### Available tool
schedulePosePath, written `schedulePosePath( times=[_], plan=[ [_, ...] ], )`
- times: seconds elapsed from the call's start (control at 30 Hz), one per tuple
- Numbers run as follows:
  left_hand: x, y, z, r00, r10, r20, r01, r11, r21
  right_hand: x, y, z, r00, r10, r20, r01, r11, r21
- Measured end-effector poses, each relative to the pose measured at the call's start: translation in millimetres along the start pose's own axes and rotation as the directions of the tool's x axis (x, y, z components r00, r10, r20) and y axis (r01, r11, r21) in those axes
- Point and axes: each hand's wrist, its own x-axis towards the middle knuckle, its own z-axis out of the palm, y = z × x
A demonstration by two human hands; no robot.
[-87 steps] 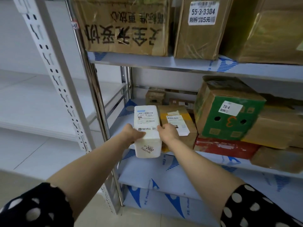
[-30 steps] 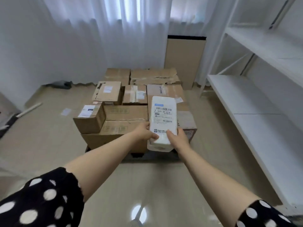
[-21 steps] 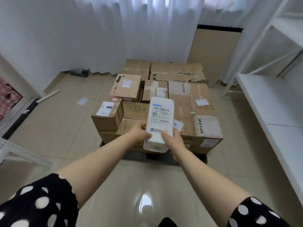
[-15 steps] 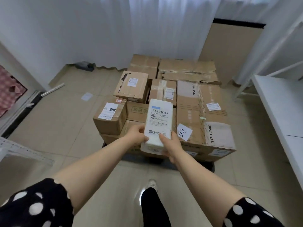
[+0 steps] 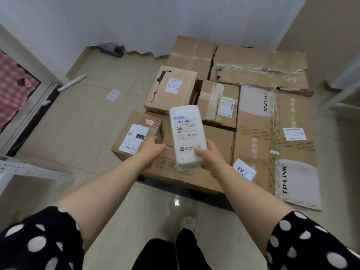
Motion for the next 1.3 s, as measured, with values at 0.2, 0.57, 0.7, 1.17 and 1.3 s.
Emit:
schedulePosePath(
  times=[0.2, 0.57, 0.7, 1.17, 1.3],
  plan=[
    [72.2, -22.2, -30.3, 0.989, -0.032, -0.143, 0.083, 0.926, 0.368, 62.9, -31.2, 7.4, 1.0, 0.006, 0.019, -0.004, 0.996, -0.092],
    [153.2, -40.0, -40.1, 0.959, -0.281, 0.04, 0.187, 0.732, 0.655, 156.6, -75.3, 25.5, 1.0, 0.0, 0.016, 0.006, 0.922, -0.387],
    [163.4, -51.3, -41.4, 0.955, -0.289, 0.075, 0.172, 0.736, 0.655, 182.5, -86.4, 39.2, 0.999, 0.027, 0.028, -0.012, 0.904, -0.426],
    [169.5, -62.8, -43.8, 0.953, -0.283, 0.11, 0.168, 0.794, 0.584, 248.4, -120.5, 86.6, 0.991, 0.064, 0.12, 0.003, 0.871, -0.491],
    [168.5, -63.6, -42.0, 0.953, -0.284, 0.104, 0.171, 0.791, 0.588, 259.4, -114.4, 104.6, 0.994, -0.012, 0.109, 0.084, 0.722, -0.687]
  ],
)
